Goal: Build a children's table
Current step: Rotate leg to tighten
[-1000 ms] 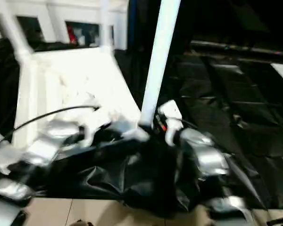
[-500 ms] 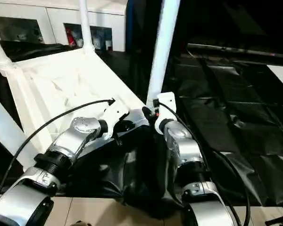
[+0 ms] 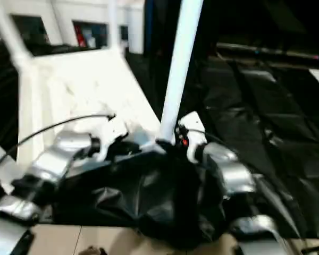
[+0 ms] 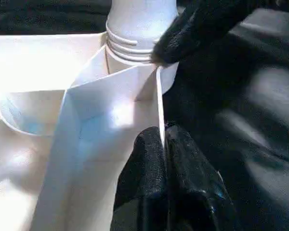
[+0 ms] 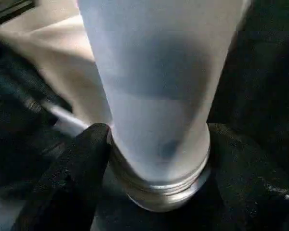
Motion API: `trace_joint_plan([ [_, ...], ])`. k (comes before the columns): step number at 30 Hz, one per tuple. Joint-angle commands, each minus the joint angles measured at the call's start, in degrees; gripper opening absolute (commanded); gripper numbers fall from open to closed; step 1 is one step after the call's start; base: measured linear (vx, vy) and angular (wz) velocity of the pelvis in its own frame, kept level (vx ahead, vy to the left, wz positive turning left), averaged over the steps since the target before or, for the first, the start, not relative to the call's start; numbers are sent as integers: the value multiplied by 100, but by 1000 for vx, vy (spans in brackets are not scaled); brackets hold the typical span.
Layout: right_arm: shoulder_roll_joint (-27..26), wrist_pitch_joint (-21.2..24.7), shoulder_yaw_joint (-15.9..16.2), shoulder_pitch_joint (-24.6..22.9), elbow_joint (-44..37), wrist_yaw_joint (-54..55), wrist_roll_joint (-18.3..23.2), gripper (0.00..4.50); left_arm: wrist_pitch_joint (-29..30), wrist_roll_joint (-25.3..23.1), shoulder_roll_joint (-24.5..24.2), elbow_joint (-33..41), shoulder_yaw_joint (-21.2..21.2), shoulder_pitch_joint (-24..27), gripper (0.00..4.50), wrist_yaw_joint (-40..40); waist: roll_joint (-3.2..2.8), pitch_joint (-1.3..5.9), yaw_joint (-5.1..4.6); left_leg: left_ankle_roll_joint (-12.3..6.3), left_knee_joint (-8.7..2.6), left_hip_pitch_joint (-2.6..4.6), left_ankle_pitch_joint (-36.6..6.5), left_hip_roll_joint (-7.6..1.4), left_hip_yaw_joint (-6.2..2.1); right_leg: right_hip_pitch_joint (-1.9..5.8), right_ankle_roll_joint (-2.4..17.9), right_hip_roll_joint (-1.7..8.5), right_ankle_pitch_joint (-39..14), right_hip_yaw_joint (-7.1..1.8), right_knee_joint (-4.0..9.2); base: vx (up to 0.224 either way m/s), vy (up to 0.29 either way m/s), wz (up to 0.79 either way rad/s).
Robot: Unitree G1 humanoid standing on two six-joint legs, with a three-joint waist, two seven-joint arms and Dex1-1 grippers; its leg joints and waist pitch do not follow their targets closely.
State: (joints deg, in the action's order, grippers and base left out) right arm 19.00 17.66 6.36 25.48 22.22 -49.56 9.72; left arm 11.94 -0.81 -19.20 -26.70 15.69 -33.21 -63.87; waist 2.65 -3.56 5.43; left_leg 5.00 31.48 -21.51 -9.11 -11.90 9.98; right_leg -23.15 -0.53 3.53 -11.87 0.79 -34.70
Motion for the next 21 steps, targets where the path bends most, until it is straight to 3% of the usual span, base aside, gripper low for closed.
trace_joint_plan([
  [1,212,77,54,-85,-230,-348,79,330,152,291,-11,284,250,197,0,-599,-11,303,-3,-352,-276,86,-767,-113,35,280,1328,298,446,-141,298,0,0,0],
  [7,270,144,116,-129,-426,-760,274,330,142,322,-115,401,227,307,0,-723,4,281,-12,-244,-291,101,-1037,-117,40,263,1323,323,-196,-146,353,0,0,0],
  [14,370,220,167,-204,-619,-968,382,284,222,341,-206,518,212,368,0,-739,7,302,5,-343,-258,96,-737,-103,44,284,1374,306,261,-142,293,0,0,0],
  [21,392,222,171,-261,-618,-1064,348,231,244,310,-219,538,204,391,0,-743,16,298,9,-293,-255,100,-859,-105,43,278,1343,318,-16,-144,311,0,0,0],
])
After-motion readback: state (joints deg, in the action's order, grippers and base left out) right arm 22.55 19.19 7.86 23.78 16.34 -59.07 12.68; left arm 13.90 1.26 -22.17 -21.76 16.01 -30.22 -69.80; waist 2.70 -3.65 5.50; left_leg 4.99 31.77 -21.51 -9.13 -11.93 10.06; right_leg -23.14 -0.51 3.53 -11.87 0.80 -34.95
